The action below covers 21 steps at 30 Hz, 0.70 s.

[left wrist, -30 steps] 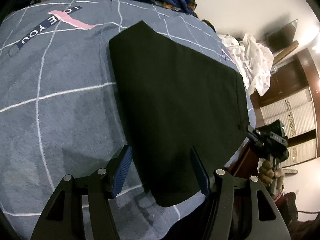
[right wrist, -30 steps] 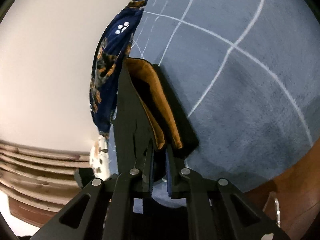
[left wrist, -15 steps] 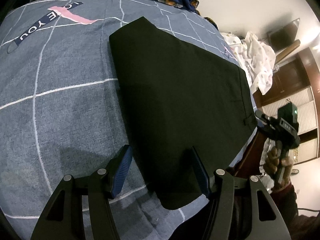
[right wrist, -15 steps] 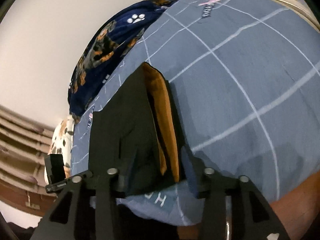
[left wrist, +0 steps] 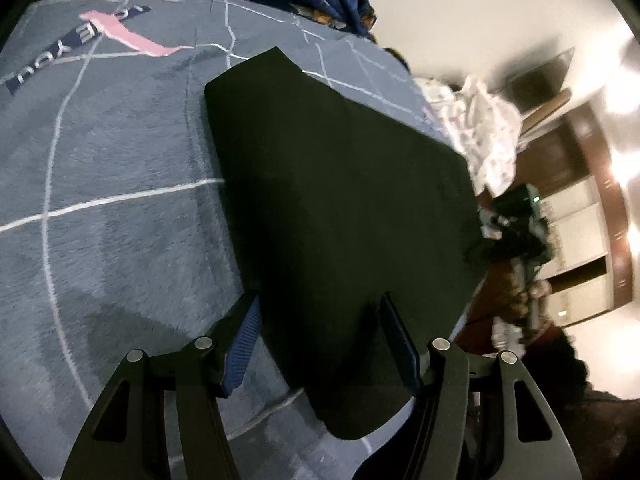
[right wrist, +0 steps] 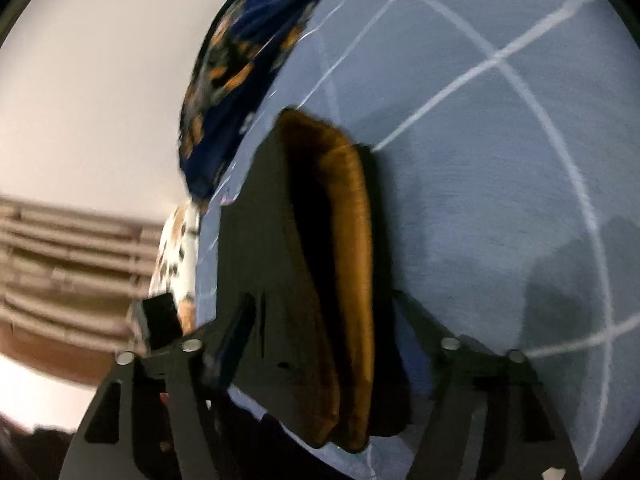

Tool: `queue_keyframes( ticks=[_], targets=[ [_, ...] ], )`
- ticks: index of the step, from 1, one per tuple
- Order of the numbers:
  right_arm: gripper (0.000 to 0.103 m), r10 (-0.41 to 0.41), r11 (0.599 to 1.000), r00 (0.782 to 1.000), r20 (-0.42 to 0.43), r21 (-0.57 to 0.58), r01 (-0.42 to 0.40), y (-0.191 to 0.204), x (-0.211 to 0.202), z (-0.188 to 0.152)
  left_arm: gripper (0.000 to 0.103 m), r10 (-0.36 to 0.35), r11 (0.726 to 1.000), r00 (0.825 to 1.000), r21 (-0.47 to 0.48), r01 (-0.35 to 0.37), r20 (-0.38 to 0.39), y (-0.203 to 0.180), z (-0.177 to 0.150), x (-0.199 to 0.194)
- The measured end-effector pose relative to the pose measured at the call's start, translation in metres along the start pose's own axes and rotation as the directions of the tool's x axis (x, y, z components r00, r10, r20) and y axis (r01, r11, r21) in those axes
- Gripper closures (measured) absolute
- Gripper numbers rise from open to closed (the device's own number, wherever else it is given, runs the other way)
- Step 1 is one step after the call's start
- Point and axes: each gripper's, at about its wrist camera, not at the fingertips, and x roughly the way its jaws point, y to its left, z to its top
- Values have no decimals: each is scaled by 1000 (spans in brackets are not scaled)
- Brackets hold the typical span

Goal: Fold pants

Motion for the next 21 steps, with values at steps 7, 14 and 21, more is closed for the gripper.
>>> queue_keyframes(
  ticks=[7, 14, 21],
  targets=[
    [27, 12, 995, 998, -56, -97, -18, 15, 19, 6, 42, -168, 985, 985, -50, 166, -28, 21, 12, 5],
    [35, -38, 988, 998, -59, -149, 29, 20, 21, 4, 42, -160, 987, 983, 18, 162, -88, 14, 25, 12],
    [36, -54, 974, 996, -68, -223, 38, 34, 38, 2, 45, 24, 974, 997, 227, -7, -72, -36, 29, 36]
  ],
)
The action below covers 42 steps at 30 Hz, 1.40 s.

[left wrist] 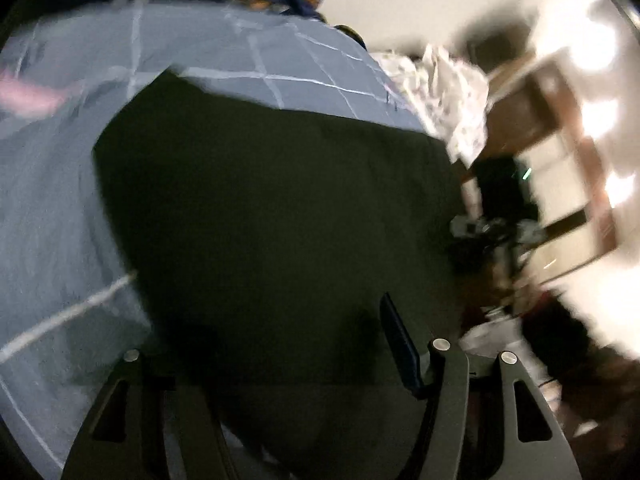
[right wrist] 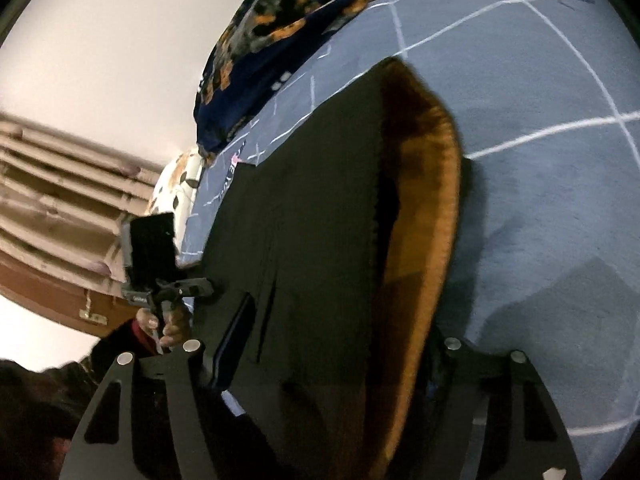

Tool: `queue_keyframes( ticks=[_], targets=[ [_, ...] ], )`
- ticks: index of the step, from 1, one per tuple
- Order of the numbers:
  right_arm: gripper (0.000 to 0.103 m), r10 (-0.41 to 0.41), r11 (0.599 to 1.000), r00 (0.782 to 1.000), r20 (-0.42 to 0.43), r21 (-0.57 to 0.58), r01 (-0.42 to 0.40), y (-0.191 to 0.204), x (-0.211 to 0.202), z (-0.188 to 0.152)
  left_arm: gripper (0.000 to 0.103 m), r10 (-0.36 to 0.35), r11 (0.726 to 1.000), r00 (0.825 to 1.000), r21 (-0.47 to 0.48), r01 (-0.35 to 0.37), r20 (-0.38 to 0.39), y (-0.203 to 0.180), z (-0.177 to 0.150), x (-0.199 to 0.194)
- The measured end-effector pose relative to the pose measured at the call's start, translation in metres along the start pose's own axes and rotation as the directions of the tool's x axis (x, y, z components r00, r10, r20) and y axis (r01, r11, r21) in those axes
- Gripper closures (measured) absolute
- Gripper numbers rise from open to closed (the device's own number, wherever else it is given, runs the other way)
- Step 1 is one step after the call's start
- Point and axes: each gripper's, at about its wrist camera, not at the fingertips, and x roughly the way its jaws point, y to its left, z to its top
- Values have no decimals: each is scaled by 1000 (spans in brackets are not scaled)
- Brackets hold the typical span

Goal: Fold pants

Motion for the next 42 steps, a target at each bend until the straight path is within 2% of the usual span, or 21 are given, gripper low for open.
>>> queue_keyframes(
  ticks=[3, 5, 9, 11, 14, 16, 18, 21, 27, 42],
  targets=[
    [39, -1, 1000, 1000, 17, -19, 2, 1, 1, 1, 57, 150, 984, 989, 96, -151, 16, -22, 1, 8],
    [42, 6, 1000, 1000, 23, -23, -5, -3, -1, 0, 63, 215, 969, 976, 118, -217, 30, -29, 0, 10],
    [42, 9, 1000, 1000, 16, 20, -10, -6, 1, 3, 65, 335, 916, 940, 211, -341, 66, -47, -4, 15],
    [42, 13, 999, 1000, 10, 43, -13, -7, 1, 5, 65, 368, 896, 927, 235, -376, 77, -52, -6, 17],
    [43, 0, 999, 1000, 18, 41, -1, -6, 2, 4, 65, 391, 882, 917, 250, -399, 80, -53, -7, 17],
    [49, -19, 999, 999, 29, 44, 18, -6, 2, 3, 65, 404, 875, 911, 258, -411, 83, -56, -7, 19],
    [66, -52, 998, 998, 39, 46, 50, -8, 0, 1, 65, 420, 864, 903, 267, -427, 88, -60, -6, 22],
    [69, -29, 997, 998, 59, 67, 25, -16, -2, -2, 65, 433, 857, 897, 267, -440, 89, -63, -4, 25],
    [68, -34, 998, 996, 79, 62, 29, -16, -1, -3, 65, 442, 852, 892, 267, -450, 91, -64, -5, 25],
    [69, 4, 993, 992, 128, 118, -19, -21, -2, -8, 66, 482, 819, 868, 292, -494, 118, -71, -7, 25]
  ],
)
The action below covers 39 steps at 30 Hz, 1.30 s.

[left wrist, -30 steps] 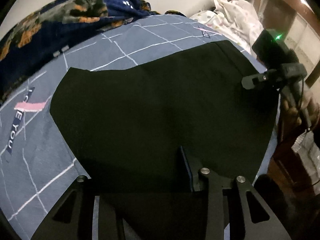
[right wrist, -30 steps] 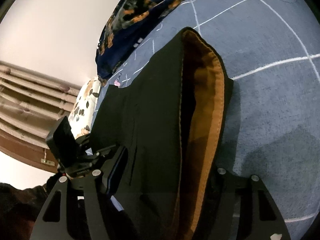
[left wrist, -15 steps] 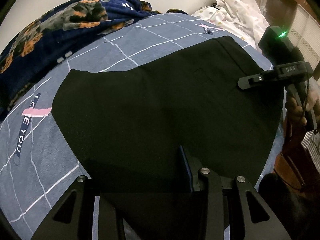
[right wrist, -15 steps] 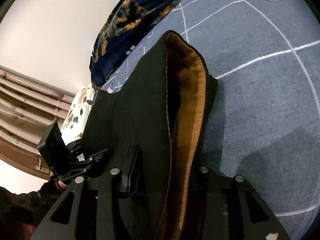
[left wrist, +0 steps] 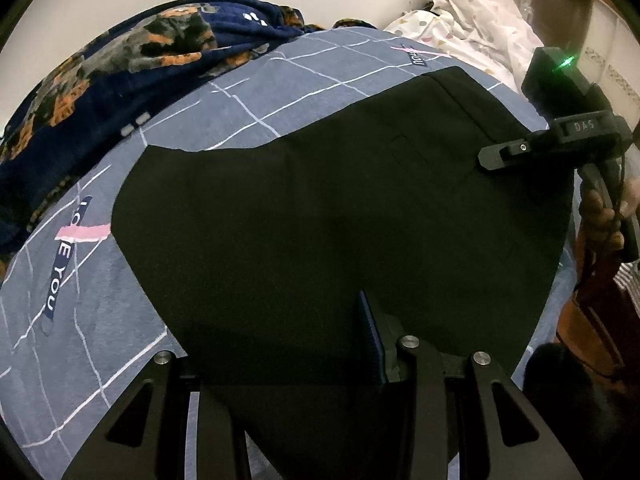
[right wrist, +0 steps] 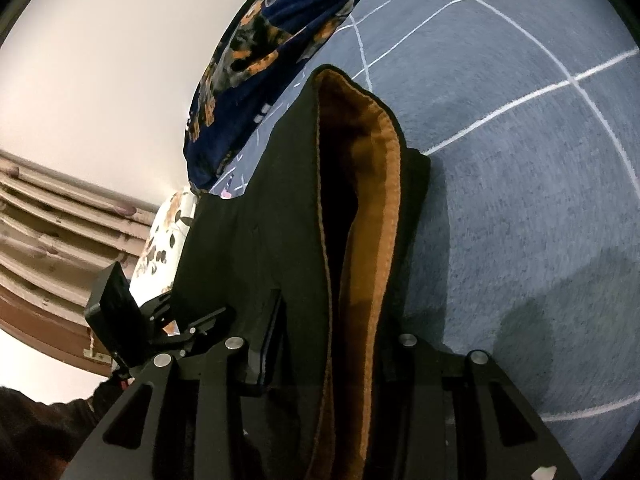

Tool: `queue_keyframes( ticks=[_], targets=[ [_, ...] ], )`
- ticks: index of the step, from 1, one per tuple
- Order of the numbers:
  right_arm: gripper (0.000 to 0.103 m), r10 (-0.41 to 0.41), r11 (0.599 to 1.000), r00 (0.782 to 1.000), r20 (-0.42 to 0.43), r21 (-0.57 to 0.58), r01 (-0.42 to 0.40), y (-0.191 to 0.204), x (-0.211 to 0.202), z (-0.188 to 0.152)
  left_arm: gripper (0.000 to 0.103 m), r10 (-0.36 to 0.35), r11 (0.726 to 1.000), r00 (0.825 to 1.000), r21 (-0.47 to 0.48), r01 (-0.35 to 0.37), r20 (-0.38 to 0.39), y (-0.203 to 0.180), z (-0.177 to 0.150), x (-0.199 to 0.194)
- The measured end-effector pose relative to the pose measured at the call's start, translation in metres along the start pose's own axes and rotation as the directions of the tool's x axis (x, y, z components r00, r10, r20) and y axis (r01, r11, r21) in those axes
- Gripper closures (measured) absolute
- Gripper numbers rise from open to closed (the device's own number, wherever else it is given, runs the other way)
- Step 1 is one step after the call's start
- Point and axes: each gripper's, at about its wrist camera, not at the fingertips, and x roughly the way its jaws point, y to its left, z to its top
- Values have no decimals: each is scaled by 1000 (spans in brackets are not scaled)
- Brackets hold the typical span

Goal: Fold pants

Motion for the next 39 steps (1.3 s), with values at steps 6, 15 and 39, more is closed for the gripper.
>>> queue_keyframes(
  ticks=[6, 15, 39],
  targets=[
    [70, 14, 999, 1000, 10, 33, -14, -2, -1, -3, 72, -2, 1000, 1000, -4, 2, 6, 2, -2, -4],
    [70, 3, 1000, 1000, 10, 29, -3, -1, 1, -1, 72, -11, 1000, 1000, -10, 11, 11, 4, -1, -4],
    [70, 147, 981, 989, 18, 126, -148, 22, 31, -14, 83, -26, 985, 1000, -173, 29, 17, 49, -34, -35]
  ],
)
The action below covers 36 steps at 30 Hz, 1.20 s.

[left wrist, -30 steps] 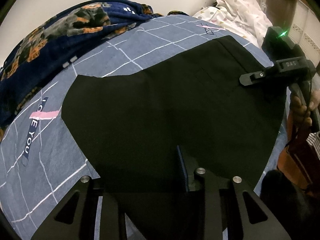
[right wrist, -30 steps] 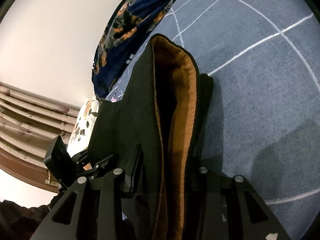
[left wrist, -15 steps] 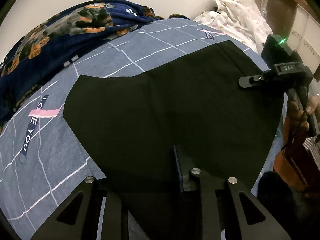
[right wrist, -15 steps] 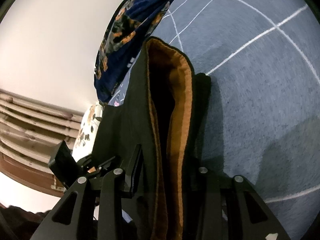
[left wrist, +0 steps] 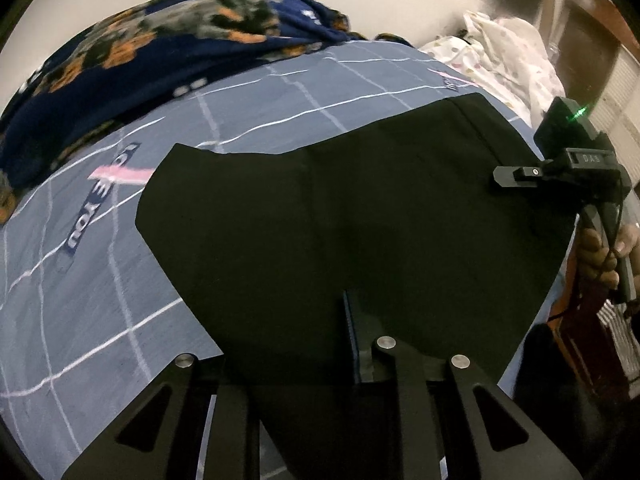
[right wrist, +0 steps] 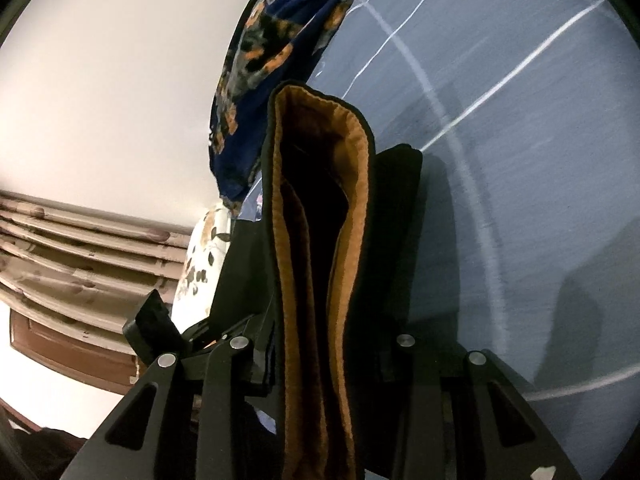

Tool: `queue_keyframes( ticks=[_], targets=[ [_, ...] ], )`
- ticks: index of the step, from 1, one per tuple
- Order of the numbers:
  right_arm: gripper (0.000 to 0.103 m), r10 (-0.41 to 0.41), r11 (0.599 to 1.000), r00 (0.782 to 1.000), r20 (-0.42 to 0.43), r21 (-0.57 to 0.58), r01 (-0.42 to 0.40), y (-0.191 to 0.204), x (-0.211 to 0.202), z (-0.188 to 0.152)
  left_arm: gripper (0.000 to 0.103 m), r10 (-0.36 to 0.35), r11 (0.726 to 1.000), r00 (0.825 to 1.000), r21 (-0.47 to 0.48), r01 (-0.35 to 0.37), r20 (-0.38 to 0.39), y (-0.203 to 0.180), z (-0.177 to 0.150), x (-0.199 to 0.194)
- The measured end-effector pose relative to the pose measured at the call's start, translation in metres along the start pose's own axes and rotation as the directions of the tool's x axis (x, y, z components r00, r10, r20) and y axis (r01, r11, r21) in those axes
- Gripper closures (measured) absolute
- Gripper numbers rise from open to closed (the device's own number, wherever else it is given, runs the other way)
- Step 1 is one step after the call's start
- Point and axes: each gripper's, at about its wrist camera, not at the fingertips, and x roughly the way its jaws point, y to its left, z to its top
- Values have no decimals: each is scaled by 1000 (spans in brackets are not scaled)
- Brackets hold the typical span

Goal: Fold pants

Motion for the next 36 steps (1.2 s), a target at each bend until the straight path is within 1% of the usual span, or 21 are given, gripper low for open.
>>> queue_keyframes(
  ticks=[5, 8, 13, 16, 19, 21, 23, 24, 27, 29, 33, 35, 36],
  targets=[
    [70, 38, 999, 999, -27, 15, -37, 12, 33, -4, 83, 26, 998, 1000, -59, -25, 6, 28, -16, -12],
    [70, 79, 996, 996, -38, 37, -77, 18, 53, -7, 83, 54, 995, 998, -87, -53, 14, 45, -27, -21],
    [70, 118, 992, 991, -68, 56, -115, 31, 90, -15, 83, 96, 984, 995, -152, -91, 29, 76, -43, -37],
    [70, 134, 990, 987, -93, 64, -128, 39, 112, -22, 83, 119, 977, 992, -180, -112, 28, 93, -57, -47],
    [70, 131, 991, 984, -124, 55, -125, 48, 131, -28, 83, 134, 970, 991, -208, -126, 28, 109, -70, -55],
    [70, 117, 993, 982, -145, 40, -113, 54, 141, -30, 83, 141, 966, 990, -224, -131, 30, 117, -77, -58],
    [70, 70, 997, 984, -166, -2, -71, 61, 149, -31, 83, 136, 963, 990, -239, -125, 32, 123, -81, -58],
    [70, 31, 999, 984, -174, -36, -38, 65, 152, -32, 83, 128, 963, 991, -245, -116, 35, 124, -83, -58],
    [73, -16, 997, 984, -178, -79, 2, 67, 151, -31, 82, 137, 967, 990, -223, -125, 42, 121, -84, -57],
    [76, -71, 990, 982, -177, -135, 47, 70, 152, -31, 78, 137, 969, 990, -212, -125, 45, 120, -85, -56],
    [76, -93, 984, 981, -168, -168, 64, 71, 147, -34, 70, 111, 963, 993, -251, -95, 50, 130, -89, -54],
    [77, -109, 972, 982, -153, -222, 73, 74, 146, -37, 66, 96, 960, 994, -269, -79, 53, 134, -91, -55],
    [78, -109, 970, 983, -146, -232, 73, 75, 148, -35, 65, 95, 960, 994, -271, -77, 53, 135, -91, -54]
  ],
)
